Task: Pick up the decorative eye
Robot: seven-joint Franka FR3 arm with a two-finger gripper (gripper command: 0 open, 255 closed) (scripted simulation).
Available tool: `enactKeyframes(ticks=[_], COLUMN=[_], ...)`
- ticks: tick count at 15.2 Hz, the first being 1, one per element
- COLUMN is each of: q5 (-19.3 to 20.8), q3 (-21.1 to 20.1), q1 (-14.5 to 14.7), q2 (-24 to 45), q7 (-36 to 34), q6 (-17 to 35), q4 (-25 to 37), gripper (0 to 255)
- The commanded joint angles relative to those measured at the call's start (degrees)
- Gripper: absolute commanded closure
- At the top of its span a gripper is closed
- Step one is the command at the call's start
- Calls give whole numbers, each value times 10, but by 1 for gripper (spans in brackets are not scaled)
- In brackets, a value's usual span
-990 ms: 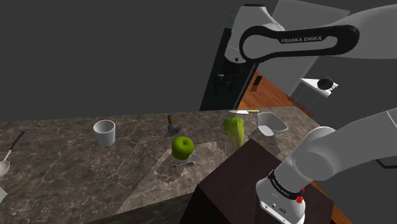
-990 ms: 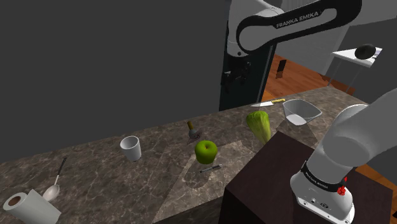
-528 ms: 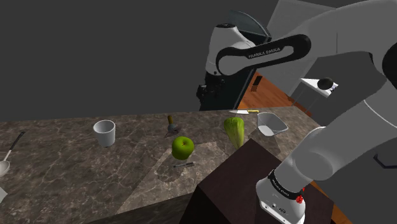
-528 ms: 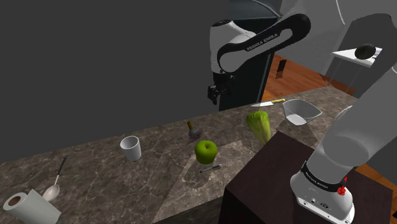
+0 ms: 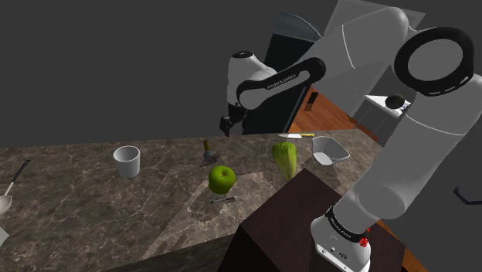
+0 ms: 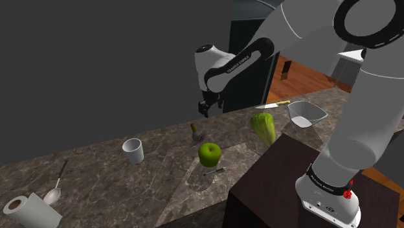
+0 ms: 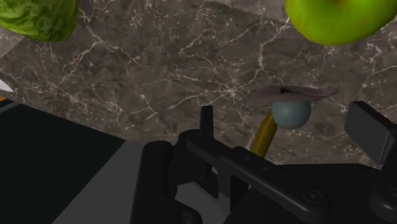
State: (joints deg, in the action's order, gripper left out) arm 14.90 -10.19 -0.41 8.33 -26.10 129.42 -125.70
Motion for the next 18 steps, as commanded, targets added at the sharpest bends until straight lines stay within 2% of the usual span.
enactKeyframes(ticks=[1, 9, 16, 18], q5=[18, 73, 92, 93], q3=[2, 22, 42, 44], q1=[5, 37, 65, 67], q2=[45, 231, 398, 414], q7=[-15, -57, -65, -66], q6=[8, 22, 2, 4], q4=[28, 169, 335, 348], gripper=[0, 0, 0, 0])
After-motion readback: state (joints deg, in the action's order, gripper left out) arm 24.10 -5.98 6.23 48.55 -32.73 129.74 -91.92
